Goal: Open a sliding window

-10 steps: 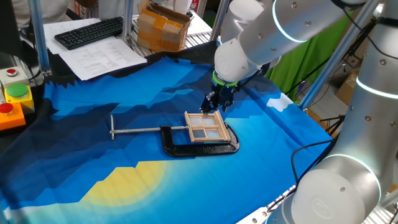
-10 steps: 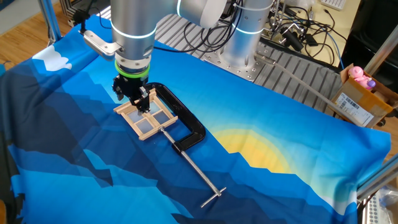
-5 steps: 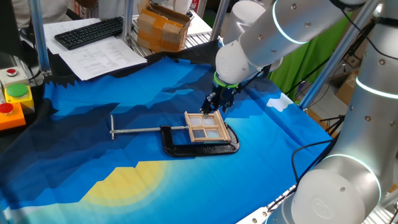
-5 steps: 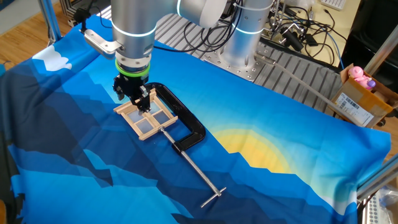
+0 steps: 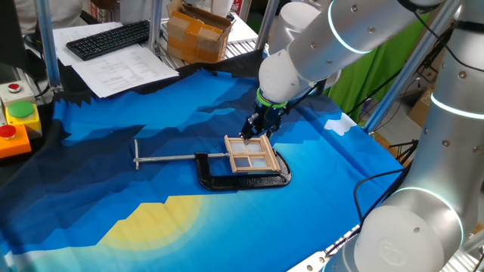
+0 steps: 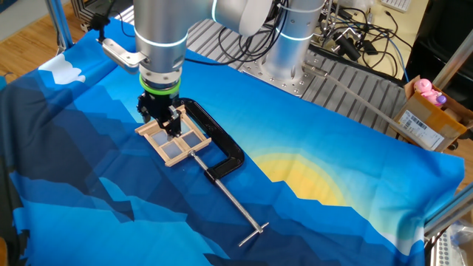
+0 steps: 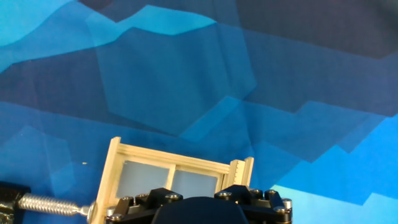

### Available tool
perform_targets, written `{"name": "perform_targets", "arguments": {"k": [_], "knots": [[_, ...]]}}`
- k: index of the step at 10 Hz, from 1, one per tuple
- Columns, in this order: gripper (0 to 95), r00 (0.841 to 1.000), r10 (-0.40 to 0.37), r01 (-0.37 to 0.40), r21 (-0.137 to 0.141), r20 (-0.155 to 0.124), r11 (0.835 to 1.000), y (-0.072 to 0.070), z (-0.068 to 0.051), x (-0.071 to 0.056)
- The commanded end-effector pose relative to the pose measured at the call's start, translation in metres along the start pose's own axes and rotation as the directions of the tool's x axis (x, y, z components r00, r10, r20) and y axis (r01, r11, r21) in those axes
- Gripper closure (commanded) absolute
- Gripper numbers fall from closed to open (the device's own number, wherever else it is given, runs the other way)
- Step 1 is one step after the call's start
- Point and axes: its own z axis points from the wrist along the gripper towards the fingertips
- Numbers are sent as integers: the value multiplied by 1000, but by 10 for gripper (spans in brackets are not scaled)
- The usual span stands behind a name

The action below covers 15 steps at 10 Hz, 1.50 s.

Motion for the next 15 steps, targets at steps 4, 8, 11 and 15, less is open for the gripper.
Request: {"name": "perform_targets", "arguments": {"k": [4,8,11,15], "knots": [[190,1000,2,-3,58,10,998,-2,1,-1],[190,1000,-1,0,71,14,998,-3,2,-2],[190,1000,-9,7,83,21,997,-3,6,-2],[190,999,-20,17,98,28,995,-4,7,-3]]}}
